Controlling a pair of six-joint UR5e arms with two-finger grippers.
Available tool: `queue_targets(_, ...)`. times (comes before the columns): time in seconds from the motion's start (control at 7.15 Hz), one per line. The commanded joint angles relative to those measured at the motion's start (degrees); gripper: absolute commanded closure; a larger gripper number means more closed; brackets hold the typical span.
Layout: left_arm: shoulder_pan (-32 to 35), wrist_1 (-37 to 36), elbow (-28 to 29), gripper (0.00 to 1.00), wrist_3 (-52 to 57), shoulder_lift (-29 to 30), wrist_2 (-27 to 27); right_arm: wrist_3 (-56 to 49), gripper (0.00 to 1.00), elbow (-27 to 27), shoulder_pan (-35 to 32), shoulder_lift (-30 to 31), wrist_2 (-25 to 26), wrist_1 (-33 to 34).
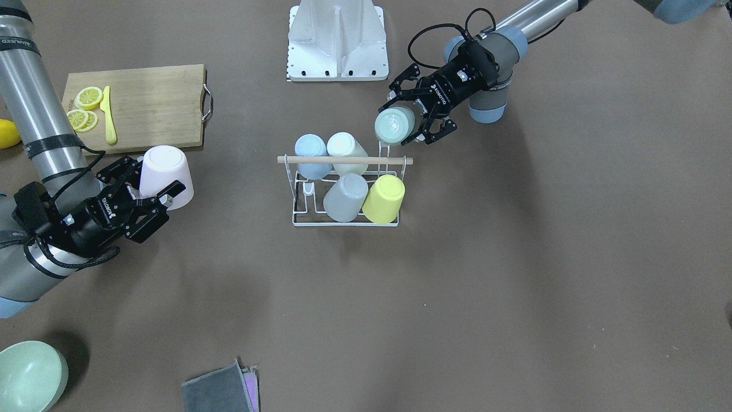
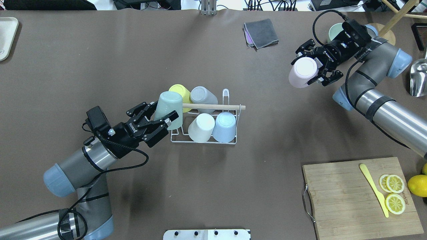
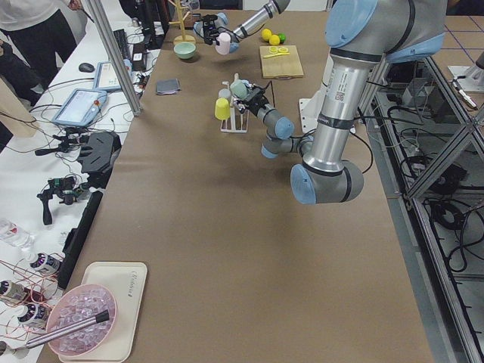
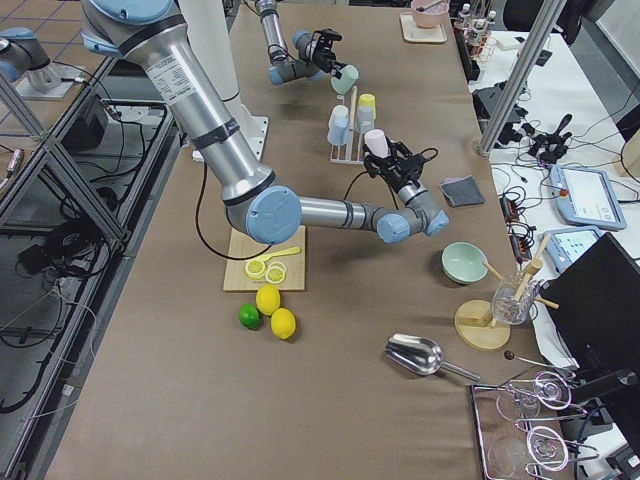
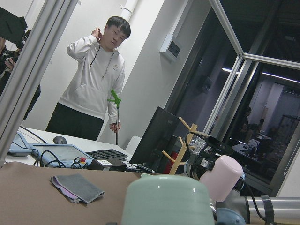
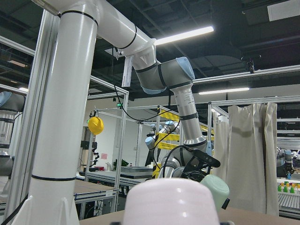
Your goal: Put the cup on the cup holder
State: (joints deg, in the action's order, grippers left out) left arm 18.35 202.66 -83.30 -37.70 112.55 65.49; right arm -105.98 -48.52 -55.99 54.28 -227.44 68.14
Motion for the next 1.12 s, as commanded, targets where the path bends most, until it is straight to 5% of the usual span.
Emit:
queue_targets(0.0,-1.1,0.0,0.7,1.00,0.7,0.2,-0.1,0.0,0.72,0.5,0.4,-3.5,3.2,2.0)
queue_targets(0.42,-1.9,0.0,1.8,1.00,1.7,0.9,-3.1,-5.1,0.71,0.4,2.3,-8.2,5.0,9.7)
queue_targets(0.98,-2.1,-0.1,1.8,1.00,2.4,0.9,-3.2,-7.5,0.71,0.4,5.4,-10.6,5.1,11.7)
